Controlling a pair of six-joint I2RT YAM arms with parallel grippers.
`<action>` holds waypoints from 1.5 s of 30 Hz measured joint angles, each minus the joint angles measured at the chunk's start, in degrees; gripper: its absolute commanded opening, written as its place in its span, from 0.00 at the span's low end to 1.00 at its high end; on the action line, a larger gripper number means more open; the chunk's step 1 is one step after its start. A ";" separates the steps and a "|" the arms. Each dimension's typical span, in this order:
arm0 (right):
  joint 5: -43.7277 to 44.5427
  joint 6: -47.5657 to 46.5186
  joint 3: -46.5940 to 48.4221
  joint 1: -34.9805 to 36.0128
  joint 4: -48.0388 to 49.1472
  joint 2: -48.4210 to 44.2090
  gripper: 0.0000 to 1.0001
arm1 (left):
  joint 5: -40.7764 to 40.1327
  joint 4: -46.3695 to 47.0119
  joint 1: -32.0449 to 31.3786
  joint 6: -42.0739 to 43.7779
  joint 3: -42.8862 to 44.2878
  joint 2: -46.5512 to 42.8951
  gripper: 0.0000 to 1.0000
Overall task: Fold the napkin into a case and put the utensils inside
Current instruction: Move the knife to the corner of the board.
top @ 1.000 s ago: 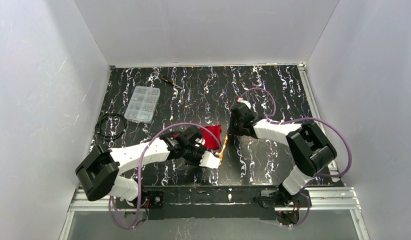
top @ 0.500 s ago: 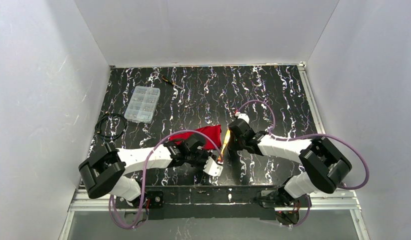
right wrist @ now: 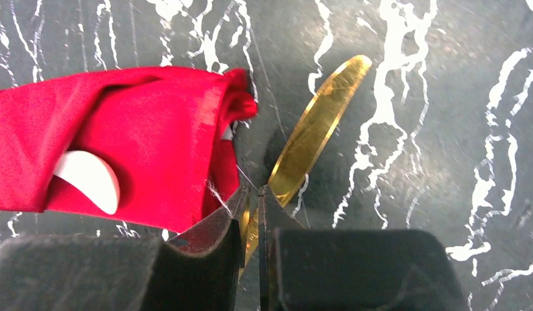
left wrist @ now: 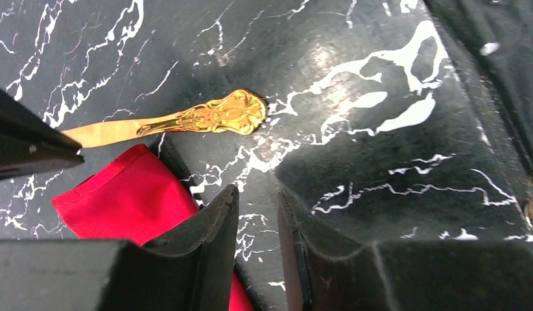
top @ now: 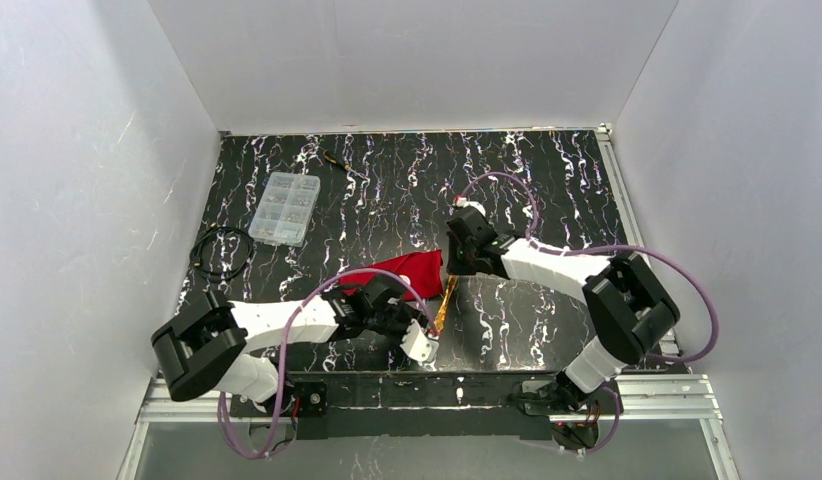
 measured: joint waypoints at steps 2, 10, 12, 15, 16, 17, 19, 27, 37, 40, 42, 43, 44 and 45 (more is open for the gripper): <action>-0.57 -0.39 1.62 -0.13 0.50 1.90 0.17 | 0.76 -0.22 0.00 1.16 -1.36 -1.51 0.28; -2.89 -0.76 1.60 -1.95 2.95 7.13 0.16 | 2.67 -0.39 0.00 3.63 -2.49 -3.82 0.28; -2.99 -0.48 0.22 -2.27 4.09 6.32 0.16 | 2.95 -0.11 0.00 4.09 -2.84 -4.15 0.28; -3.21 -0.33 -1.75 -2.43 5.35 5.01 0.16 | 3.17 -0.04 0.00 4.46 -3.13 -4.24 0.29; -3.26 -0.31 -2.40 -2.43 5.77 4.48 0.16 | 3.23 0.00 0.00 4.37 -3.13 -4.24 0.29; -3.28 -0.33 -3.02 -2.43 6.03 3.98 0.16 | 3.30 0.00 0.00 4.15 -3.13 -4.24 0.29; -3.45 -0.39 -4.37 -2.43 6.47 2.89 0.15 | 3.63 -0.04 0.00 3.96 -3.13 -4.24 0.29; -6.40 -2.29 -11.39 -2.40 5.79 -4.28 0.16 | 4.55 0.02 0.00 3.52 -3.10 -4.22 0.29; -11.23 -5.14 -12.44 -1.46 4.00 -6.21 0.20 | 4.13 1.92 0.00 1.81 -2.75 -3.34 0.28; -12.63 -6.21 -10.69 -0.31 3.50 -4.76 0.17 | 3.82 2.16 0.00 1.03 -3.26 -5.68 0.28; -13.31 -6.67 -10.78 0.55 3.91 -4.83 0.16 | 3.72 2.45 0.00 0.76 -4.35 -8.57 0.28; -13.51 -6.84 -10.97 1.07 4.33 -4.83 0.16 | 3.52 2.69 0.00 0.63 -5.14 -10.43 0.28; -13.57 -6.86 -11.45 1.62 5.07 -4.92 0.14 | 3.30 2.82 0.00 0.52 -5.70 -11.69 0.28; -13.55 -6.88 -12.04 1.97 5.70 -4.98 0.13 | 3.02 2.86 0.00 0.48 -6.14 -12.52 0.28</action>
